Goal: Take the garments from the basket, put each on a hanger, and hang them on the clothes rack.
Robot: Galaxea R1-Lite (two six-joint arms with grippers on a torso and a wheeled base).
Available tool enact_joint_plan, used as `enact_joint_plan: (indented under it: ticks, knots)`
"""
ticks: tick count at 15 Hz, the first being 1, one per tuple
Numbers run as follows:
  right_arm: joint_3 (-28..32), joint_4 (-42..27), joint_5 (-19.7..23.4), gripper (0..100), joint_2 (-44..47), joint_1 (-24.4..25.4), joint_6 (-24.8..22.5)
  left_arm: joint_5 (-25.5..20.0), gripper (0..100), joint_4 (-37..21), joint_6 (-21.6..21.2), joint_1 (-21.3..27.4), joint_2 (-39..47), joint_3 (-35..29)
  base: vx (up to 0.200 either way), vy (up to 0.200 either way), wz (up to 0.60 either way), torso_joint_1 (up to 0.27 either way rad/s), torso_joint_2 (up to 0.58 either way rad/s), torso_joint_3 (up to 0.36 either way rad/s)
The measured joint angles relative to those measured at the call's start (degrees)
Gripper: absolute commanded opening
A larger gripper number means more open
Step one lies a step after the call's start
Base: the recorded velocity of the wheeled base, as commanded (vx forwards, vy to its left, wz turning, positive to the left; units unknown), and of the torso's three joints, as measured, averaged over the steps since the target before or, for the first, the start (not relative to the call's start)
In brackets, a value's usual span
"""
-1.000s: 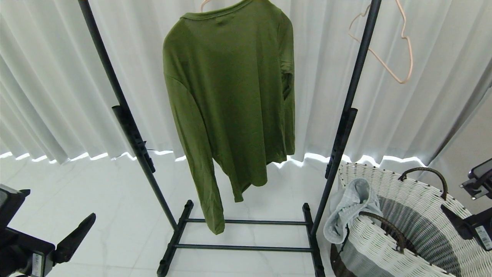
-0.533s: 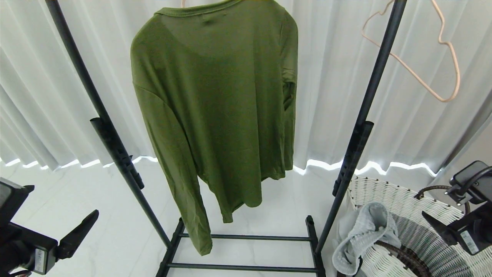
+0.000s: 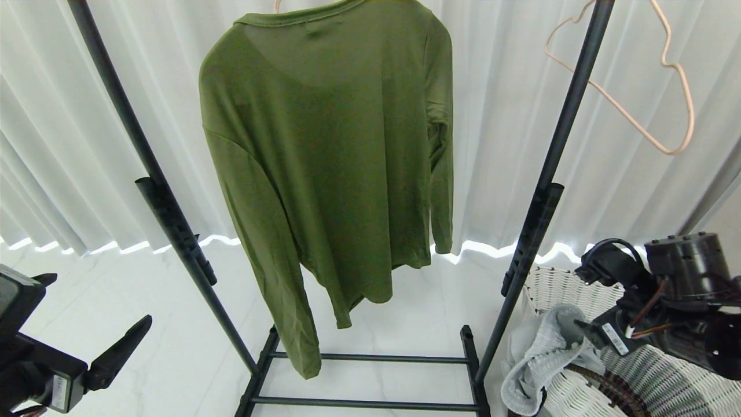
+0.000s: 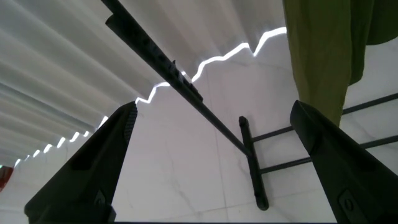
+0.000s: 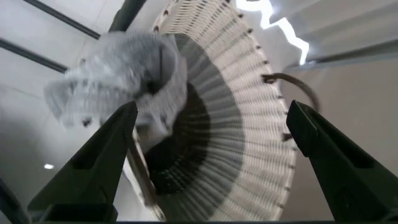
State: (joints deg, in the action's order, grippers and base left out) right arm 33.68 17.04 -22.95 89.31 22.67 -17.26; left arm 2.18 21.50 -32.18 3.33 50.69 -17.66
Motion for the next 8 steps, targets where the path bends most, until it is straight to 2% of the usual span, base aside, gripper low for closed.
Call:
enact_joint_plan:
  ticks: [4, 7, 8]
  knots:
    - [6.42, 0.09, 0.27, 100, 11.00, -5.75, 2.32, 0.00, 100, 0.00, -0.16, 0.00, 0.05, 0.30, 0.000, 0.000, 0.00, 0.000, 0.00, 0.000]
    - [7.69, 0.15, 0.29, 100, 14.87, -7.85, 2.49, 0.02, 100, -0.05, -0.35, 0.33, 0.66, 0.41, 0.000, 0.000, 0.00, 0.000, 0.00, 0.000]
    - [7.85, 0.59, 0.29, 0, 15.76, -8.12, 2.51, 0.05, 100, -0.07, -0.39, 0.80, 1.05, 0.39, 0.000, 0.000, 0.00, 0.000, 0.00, 0.000]
